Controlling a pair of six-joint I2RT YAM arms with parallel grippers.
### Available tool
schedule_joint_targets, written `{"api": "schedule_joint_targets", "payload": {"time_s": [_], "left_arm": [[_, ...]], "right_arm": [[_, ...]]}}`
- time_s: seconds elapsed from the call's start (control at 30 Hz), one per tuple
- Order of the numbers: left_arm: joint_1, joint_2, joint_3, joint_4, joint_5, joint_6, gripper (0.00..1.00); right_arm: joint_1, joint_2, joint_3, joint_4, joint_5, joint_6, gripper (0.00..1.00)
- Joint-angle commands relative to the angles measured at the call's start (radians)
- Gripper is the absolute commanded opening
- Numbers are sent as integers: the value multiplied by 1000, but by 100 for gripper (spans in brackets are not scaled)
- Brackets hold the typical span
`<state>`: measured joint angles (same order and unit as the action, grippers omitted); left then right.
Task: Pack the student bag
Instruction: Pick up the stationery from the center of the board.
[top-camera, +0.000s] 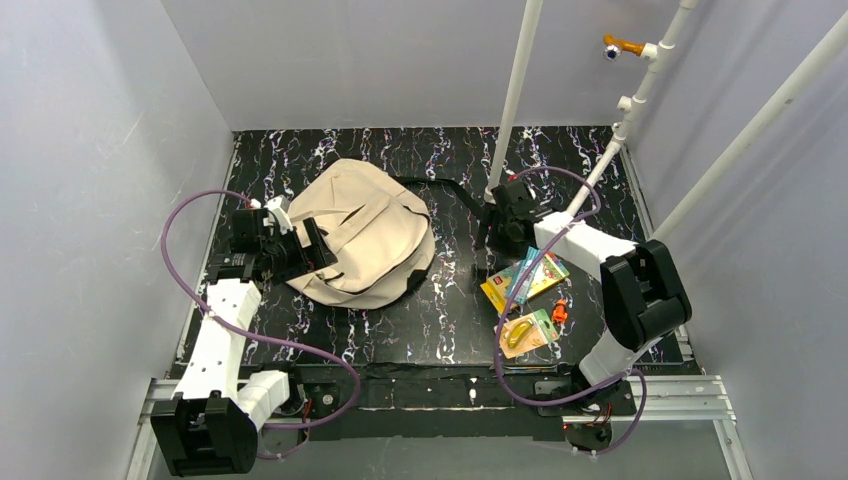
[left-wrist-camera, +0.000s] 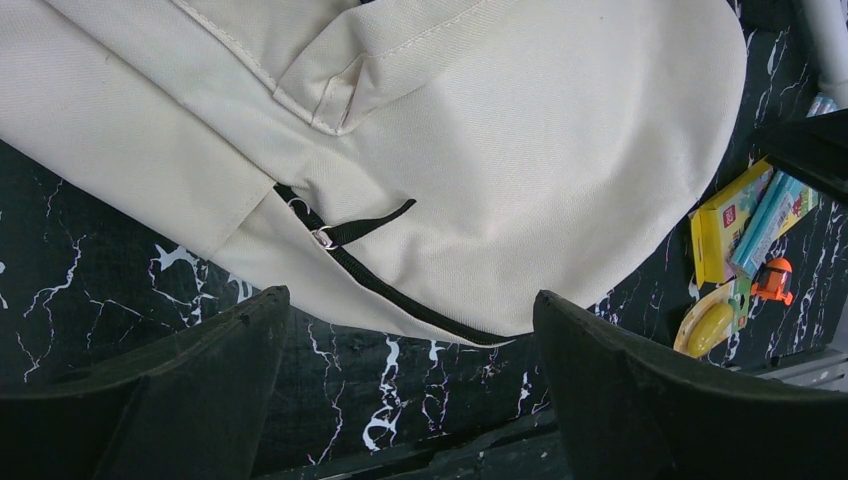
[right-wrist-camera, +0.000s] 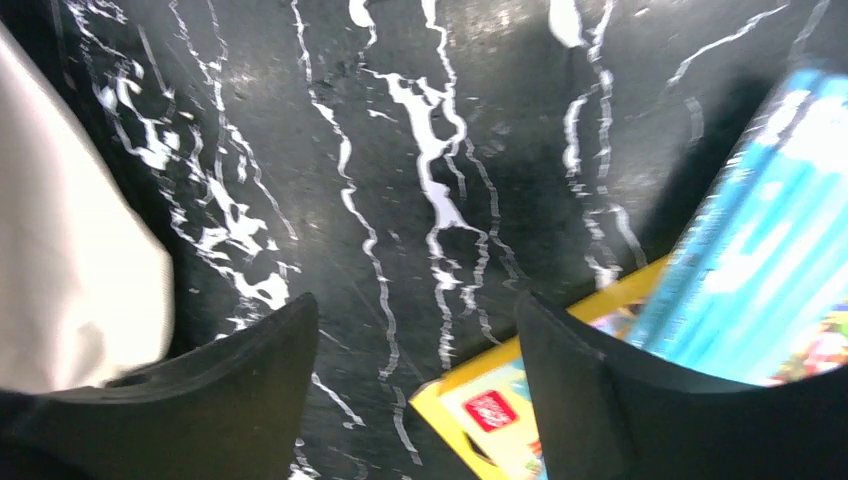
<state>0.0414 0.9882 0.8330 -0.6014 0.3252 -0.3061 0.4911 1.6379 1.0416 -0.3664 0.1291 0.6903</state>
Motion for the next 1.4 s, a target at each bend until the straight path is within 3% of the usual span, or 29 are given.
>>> {"api": "schedule_joint_targets", "payload": {"time_s": [0.0, 0.07, 0.3, 0.5, 0.73, 1.17, 1.37], "left_arm": [[-8, -14, 0, -15, 13, 14, 90], [-9, -19, 1, -16, 10, 15, 91], [-9, -88, 0, -22, -99, -2, 98], [-9, -89, -2, -17, -109, -4, 98], [-10, -77, -3, -17, -107, -4, 98], [-13, -87, -2, -21, -117, -2, 98], [-20, -99, -3, -23, -132, -3, 98]], "right_arm": [[-14, -42, 91, -148, 105, -153, 91], [-44, -66, 98, -197, 131, -209, 98], [-187, -98, 65, -229, 85, -264, 98], [-189, -32, 80, -313, 164, -152, 98], [-155, -52, 25, -245, 160, -129, 97], [-88, 29, 9, -238, 214, -80, 82], [-86, 21, -13, -247, 233, -46, 68]]}}
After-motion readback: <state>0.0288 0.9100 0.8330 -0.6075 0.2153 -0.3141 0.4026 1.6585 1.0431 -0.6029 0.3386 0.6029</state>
